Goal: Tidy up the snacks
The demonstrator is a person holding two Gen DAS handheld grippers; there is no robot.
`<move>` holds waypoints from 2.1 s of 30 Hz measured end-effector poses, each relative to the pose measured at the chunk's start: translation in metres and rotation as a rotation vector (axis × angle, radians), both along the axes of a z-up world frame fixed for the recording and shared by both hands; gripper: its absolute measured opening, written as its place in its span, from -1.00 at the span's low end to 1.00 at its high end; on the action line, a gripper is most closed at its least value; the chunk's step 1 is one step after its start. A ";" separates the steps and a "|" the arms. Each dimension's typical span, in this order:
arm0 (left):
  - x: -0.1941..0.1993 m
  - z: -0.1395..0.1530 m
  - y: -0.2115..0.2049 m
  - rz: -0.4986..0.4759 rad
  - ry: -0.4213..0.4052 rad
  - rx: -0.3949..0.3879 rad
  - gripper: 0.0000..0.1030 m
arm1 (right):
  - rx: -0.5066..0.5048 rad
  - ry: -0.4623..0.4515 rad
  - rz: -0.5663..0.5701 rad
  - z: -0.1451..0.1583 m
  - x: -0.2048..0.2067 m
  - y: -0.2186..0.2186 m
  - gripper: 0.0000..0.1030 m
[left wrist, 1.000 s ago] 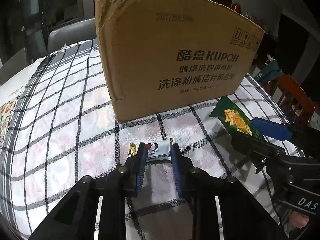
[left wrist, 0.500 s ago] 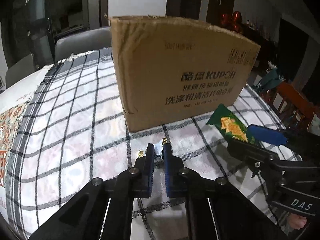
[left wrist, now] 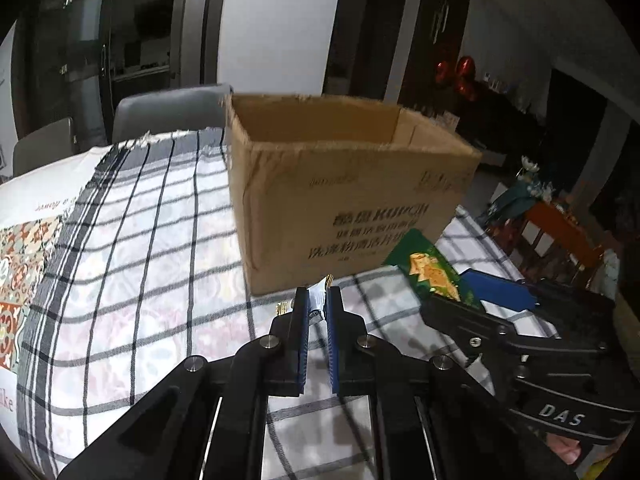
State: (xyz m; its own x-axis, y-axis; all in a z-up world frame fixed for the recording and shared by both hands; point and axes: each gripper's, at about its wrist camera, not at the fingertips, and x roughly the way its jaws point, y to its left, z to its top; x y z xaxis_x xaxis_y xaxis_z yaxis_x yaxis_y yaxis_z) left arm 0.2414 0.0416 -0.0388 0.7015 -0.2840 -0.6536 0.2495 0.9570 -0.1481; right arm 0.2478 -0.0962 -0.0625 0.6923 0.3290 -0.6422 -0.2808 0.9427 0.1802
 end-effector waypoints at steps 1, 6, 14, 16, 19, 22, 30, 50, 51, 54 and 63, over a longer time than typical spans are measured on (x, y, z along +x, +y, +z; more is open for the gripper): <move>-0.002 0.005 -0.001 0.000 -0.011 -0.002 -0.81 | 0.002 -0.006 0.001 0.002 -0.001 -0.001 -0.03; -0.005 0.034 -0.005 -0.011 -0.067 -0.011 -0.81 | 0.002 -0.065 -0.005 0.024 -0.004 -0.004 -0.03; 0.003 0.075 -0.014 -0.030 -0.150 -0.029 -0.81 | 0.007 -0.169 -0.020 0.064 0.004 -0.015 -0.03; 0.008 0.085 -0.016 -0.033 -0.166 -0.032 -0.81 | 0.007 -0.195 -0.023 0.075 0.009 -0.016 -0.03; 0.019 0.098 -0.019 -0.036 -0.189 -0.032 -0.81 | 0.002 -0.225 -0.025 0.088 0.018 -0.017 -0.03; 0.034 0.110 -0.022 -0.038 -0.207 -0.037 -0.81 | -0.014 -0.249 -0.027 0.101 0.033 -0.019 -0.03; 0.081 0.123 -0.032 -0.034 -0.211 -0.010 -0.81 | -0.001 -0.227 -0.032 0.118 0.081 -0.030 -0.03; 0.062 0.114 -0.026 0.126 -0.187 0.111 0.13 | -0.082 -0.242 -0.074 0.110 0.065 -0.040 0.30; 0.055 0.115 -0.025 0.133 -0.192 0.111 0.14 | -0.085 -0.245 -0.080 0.110 0.057 -0.040 0.35; 0.030 0.119 -0.021 0.159 -0.213 0.125 0.26 | -0.091 -0.263 -0.109 0.113 0.035 -0.041 0.40; -0.046 0.130 -0.025 0.168 -0.273 0.166 0.62 | -0.087 -0.292 -0.134 0.125 -0.040 -0.050 0.42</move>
